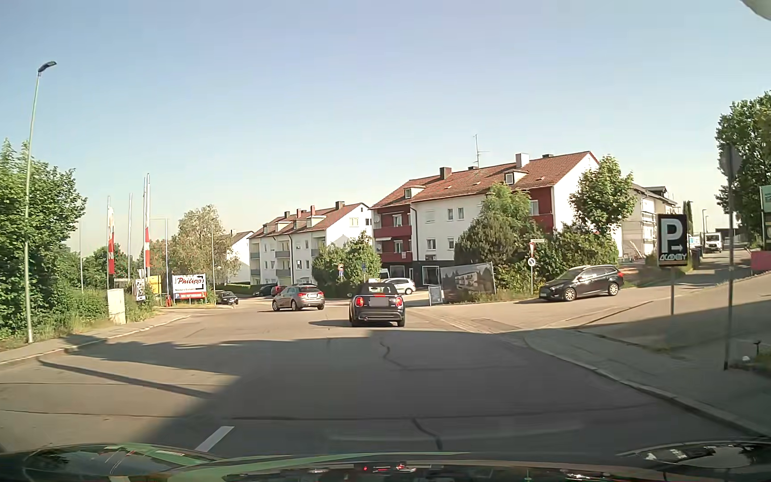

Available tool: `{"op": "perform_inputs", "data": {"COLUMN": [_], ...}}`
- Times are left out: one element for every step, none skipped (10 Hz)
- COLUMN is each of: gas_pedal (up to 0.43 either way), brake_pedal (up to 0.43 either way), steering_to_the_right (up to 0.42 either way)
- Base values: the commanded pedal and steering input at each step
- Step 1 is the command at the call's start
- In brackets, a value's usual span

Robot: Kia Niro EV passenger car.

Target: Follow the waypoints while adhering to traffic rules and regulations

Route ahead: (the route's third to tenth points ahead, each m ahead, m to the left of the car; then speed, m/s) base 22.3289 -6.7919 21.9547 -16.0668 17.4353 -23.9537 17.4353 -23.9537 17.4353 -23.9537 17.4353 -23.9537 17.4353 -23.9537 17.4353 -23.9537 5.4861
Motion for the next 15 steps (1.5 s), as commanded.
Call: {"op": "perform_inputs", "data": {"gas_pedal": [0.0,0.0,0.0,0.0,0.0,0.0,0.0,0.0,0.0,0.0,0.0,0.0,0.0,0.0,0.0], "brake_pedal": [0.226,0.226,0.232,0.238,0.238,0.244,0.244,0.238,0.232,0.226,0.226,0.226,0.232,0.232,0.232], "steering_to_the_right": [-0.011,-0.011,-0.013,-0.014,-0.015,-0.016,-0.016,-0.017,-0.018,-0.018,-0.018,-0.018,-0.018,-0.017,-0.016]}}
